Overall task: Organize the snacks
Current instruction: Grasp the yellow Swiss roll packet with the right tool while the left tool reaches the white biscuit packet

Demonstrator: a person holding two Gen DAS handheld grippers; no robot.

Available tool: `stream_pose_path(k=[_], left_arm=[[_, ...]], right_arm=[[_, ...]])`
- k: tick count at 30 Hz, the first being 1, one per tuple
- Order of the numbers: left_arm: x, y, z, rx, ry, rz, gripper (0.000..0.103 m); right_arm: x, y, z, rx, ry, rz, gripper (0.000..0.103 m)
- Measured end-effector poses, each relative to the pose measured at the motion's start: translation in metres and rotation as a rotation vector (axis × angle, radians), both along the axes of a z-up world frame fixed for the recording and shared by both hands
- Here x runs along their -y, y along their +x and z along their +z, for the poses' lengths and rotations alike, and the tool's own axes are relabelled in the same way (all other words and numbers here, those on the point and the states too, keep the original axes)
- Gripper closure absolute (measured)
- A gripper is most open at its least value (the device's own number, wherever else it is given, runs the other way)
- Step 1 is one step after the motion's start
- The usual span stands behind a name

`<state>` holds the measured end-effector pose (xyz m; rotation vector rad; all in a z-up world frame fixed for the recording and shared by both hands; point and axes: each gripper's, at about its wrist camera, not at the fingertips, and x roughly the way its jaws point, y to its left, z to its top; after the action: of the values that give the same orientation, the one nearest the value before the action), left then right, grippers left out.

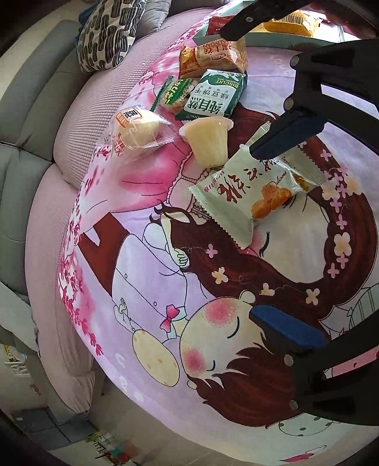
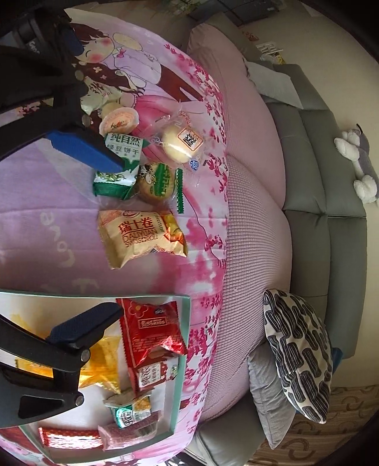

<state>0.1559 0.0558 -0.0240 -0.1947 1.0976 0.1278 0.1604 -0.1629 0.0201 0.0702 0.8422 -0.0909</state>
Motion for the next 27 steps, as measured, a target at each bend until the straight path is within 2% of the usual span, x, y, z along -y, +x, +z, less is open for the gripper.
stream_pose_path(k=[6,15,17,27], left_arm=[[0.007,0.003,0.001,0.012,-0.001,-0.008,0.003],[0.015,0.008,-0.002,0.012,-0.010,-0.012,0.003],[0.014,0.010,-0.004,0.009,-0.013,0.000,0.003],[0.009,0.014,-0.010,-0.003,-0.034,0.033,0.003]], right_arm=[[0.001,0.031,-0.012,-0.043,-0.055,0.011,0.021],[-0.006,0.057,-0.030,-0.087,-0.080,0.068,0.044],[-0.006,0.060,-0.035,-0.109,-0.078,0.074,0.055],[-0.009,0.028,-0.039,-0.119,-0.052,0.089,0.059]])
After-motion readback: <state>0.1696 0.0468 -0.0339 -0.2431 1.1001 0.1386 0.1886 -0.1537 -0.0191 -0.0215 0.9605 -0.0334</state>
